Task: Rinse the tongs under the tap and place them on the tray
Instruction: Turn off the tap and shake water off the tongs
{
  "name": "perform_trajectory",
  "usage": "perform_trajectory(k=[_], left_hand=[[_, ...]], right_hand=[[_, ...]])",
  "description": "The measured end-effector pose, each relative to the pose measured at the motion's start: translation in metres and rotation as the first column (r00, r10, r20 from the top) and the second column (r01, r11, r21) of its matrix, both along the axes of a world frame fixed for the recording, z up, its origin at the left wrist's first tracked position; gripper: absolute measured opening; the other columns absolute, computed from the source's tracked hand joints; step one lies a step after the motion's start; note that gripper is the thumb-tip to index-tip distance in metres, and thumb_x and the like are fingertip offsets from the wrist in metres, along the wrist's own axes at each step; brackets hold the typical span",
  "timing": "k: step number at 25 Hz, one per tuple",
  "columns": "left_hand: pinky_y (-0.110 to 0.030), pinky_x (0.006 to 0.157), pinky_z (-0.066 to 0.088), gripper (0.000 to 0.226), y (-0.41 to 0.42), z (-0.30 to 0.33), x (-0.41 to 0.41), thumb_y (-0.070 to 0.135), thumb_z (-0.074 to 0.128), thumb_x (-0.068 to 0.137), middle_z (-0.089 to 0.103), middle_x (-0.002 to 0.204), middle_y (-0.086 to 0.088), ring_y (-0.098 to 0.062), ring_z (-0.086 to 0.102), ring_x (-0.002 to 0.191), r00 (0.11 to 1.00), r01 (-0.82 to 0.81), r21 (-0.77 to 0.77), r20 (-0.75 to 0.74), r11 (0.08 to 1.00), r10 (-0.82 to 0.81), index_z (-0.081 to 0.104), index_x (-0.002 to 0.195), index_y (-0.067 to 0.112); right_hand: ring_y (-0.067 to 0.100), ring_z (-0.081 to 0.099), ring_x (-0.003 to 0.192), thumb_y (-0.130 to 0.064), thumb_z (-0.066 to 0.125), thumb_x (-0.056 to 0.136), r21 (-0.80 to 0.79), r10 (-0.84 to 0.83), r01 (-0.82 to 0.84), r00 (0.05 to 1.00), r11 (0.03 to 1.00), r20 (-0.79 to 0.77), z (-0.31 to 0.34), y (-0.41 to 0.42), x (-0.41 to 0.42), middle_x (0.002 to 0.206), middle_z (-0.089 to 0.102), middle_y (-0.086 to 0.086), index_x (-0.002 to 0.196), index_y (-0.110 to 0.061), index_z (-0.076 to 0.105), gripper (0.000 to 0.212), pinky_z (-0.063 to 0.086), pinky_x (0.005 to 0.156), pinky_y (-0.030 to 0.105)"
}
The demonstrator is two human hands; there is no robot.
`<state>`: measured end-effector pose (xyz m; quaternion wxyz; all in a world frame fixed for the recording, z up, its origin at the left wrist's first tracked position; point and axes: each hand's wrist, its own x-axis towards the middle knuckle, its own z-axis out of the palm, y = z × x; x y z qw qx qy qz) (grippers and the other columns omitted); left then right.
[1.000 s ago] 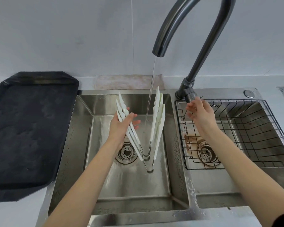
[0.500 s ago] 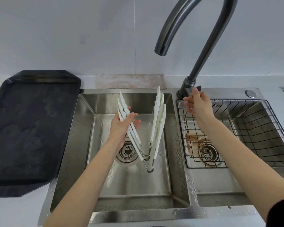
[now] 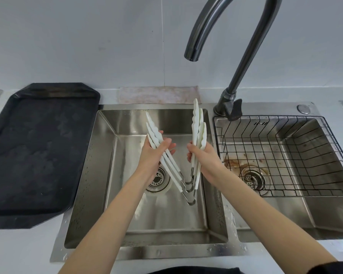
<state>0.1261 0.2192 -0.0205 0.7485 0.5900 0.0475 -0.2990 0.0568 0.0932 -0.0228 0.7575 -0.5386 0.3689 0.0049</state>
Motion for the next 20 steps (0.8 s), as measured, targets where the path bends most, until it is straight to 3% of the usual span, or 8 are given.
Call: perform_trajectory(k=[2,5,9,11,14,16,20], left_hand=[[-0.033,0.087,0.055,0.032,0.000,0.002,-0.001,0.008,0.059,0.088,0.058,0.093,-0.002,-0.018,0.064,0.088,1.000,0.010,-0.037,-0.010,0.999,-0.010,0.046,0.115,0.019],[-0.040,0.093,0.050,0.025,0.003,0.003,-0.003,0.010,0.059,0.087,0.060,0.098,-0.001,-0.019,0.063,0.094,0.998,0.040,-0.069,-0.041,0.997,-0.043,0.050,0.106,0.025],[-0.034,0.085,0.056,0.016,0.010,-0.003,-0.016,0.008,0.058,0.087,0.063,0.098,-0.004,-0.016,0.067,0.088,0.993,0.083,-0.044,-0.077,0.996,-0.086,0.056,0.098,0.020],[-0.027,0.079,0.058,0.013,0.015,-0.007,-0.020,0.008,0.056,0.088,0.066,0.093,-0.004,-0.014,0.070,0.085,0.994,0.070,-0.028,-0.079,0.997,-0.072,0.057,0.098,0.017],[-0.036,0.086,0.055,0.012,0.028,-0.013,-0.020,0.011,0.058,0.088,0.068,0.095,-0.003,-0.020,0.068,0.098,0.991,0.125,0.058,-0.045,0.991,-0.122,0.055,0.098,0.018],[-0.035,0.080,0.057,0.013,0.035,-0.012,-0.015,0.015,0.059,0.088,0.070,0.094,-0.003,-0.016,0.071,0.089,0.984,0.175,0.164,0.016,0.971,-0.180,0.054,0.100,0.019],[-0.021,0.059,0.058,0.022,0.046,-0.003,-0.004,0.020,0.059,0.088,0.070,0.089,-0.003,-0.005,0.072,0.064,0.967,0.219,0.291,0.063,0.931,-0.247,0.052,0.108,0.013]], right_hand=[[0.012,0.047,0.062,-0.009,0.055,0.091,-0.017,-0.004,0.005,1.000,1.000,0.029,0.002,-0.002,0.000,0.070,0.047,0.000,0.088,-0.016,0.051,0.009,0.045,0.068,0.026],[0.011,0.046,0.062,-0.009,0.055,0.091,-0.005,-0.032,0.032,0.998,0.999,0.055,0.001,-0.002,-0.003,0.070,0.047,0.000,0.090,-0.016,0.052,0.008,0.045,0.069,0.026],[0.012,0.048,0.060,-0.008,0.052,0.092,-0.029,-0.085,0.088,0.994,0.996,0.071,-0.002,0.011,-0.004,0.067,0.048,0.003,0.097,-0.012,0.049,0.007,0.047,0.063,0.024],[0.011,0.055,0.062,-0.010,0.052,0.092,-0.165,-0.019,0.024,0.999,0.986,0.031,-0.004,0.016,-0.003,0.071,0.054,0.004,0.107,-0.009,0.046,0.015,0.050,0.059,0.019],[0.014,0.064,0.081,-0.021,0.056,0.089,-0.423,0.173,-0.221,0.974,0.879,-0.148,-0.008,0.013,-0.001,0.088,0.067,0.005,0.114,-0.006,0.052,0.029,0.048,0.062,0.016],[0.018,0.065,0.091,-0.027,0.058,0.087,-0.468,0.189,-0.282,0.953,0.838,-0.235,-0.011,0.014,-0.003,0.099,0.070,0.006,0.117,-0.008,0.055,0.036,0.047,0.064,0.018],[0.023,0.068,0.089,-0.024,0.061,0.081,-0.375,0.157,-0.256,0.949,0.891,-0.273,-0.010,0.028,-0.002,0.098,0.071,0.012,0.115,-0.003,0.054,0.040,0.057,0.073,0.035]])
